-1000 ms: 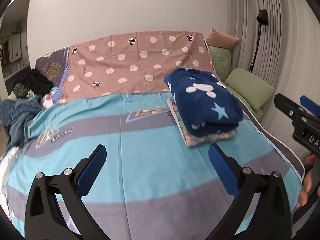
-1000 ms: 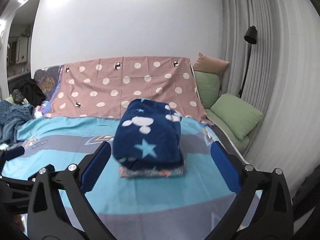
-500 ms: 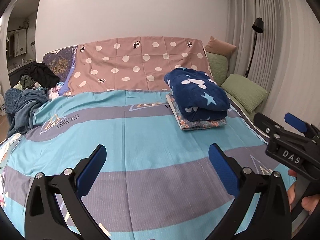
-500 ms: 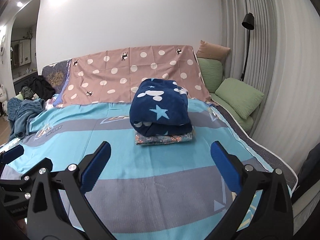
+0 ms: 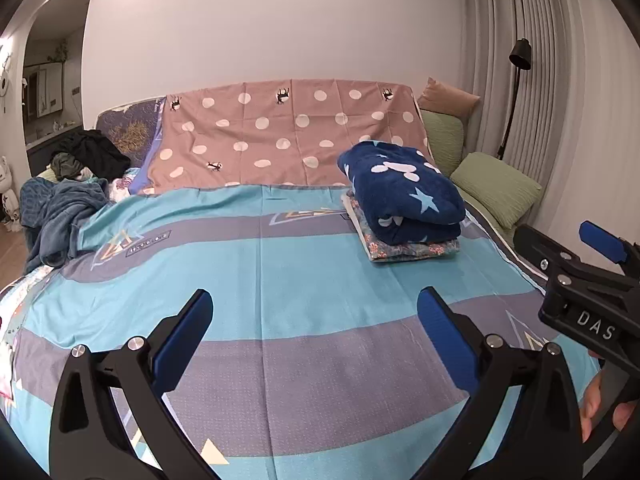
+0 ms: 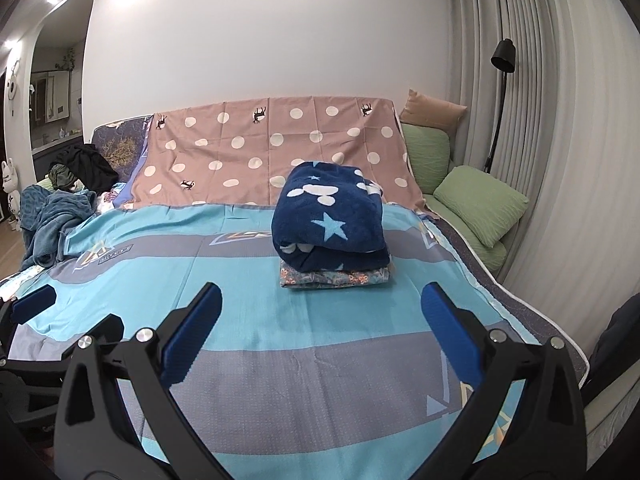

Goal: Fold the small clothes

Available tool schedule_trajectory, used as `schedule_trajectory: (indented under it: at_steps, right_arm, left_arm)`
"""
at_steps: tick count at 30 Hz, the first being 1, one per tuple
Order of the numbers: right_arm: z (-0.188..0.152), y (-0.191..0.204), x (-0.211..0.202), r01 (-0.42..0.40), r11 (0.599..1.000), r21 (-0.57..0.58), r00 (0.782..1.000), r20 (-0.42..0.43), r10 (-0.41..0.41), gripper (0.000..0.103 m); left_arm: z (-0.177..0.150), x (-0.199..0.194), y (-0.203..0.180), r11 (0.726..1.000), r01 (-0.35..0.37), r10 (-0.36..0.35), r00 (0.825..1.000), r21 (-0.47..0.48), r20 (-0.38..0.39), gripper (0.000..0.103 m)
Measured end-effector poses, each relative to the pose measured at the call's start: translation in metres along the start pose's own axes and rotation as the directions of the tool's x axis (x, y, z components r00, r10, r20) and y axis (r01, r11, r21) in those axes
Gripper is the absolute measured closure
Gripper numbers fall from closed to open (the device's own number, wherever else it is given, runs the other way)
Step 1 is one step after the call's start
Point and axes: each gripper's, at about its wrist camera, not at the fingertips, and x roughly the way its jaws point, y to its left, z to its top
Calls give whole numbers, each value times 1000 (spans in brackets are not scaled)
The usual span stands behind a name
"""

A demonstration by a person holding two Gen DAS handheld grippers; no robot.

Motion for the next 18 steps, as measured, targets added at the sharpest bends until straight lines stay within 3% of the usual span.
schedule_trajectory:
  at_steps: [7,14,18]
  right_arm:
    - [1,2,-2,11,1000,-12,1000,4,-11,2]
    - [2,0,-3,15,1000,-13,1000,2,-15,2]
    - [1,-1,-3,19,1000,-13,1000,-3,-19,2]
  left_arm:
    - [1,-3,0,1000,-24,24,1000,5,6,1]
    - [2,-9,-1,994,-105,104,994,9,29,1]
    - [1,-7,-1,995,-103,103,995,2,18,1]
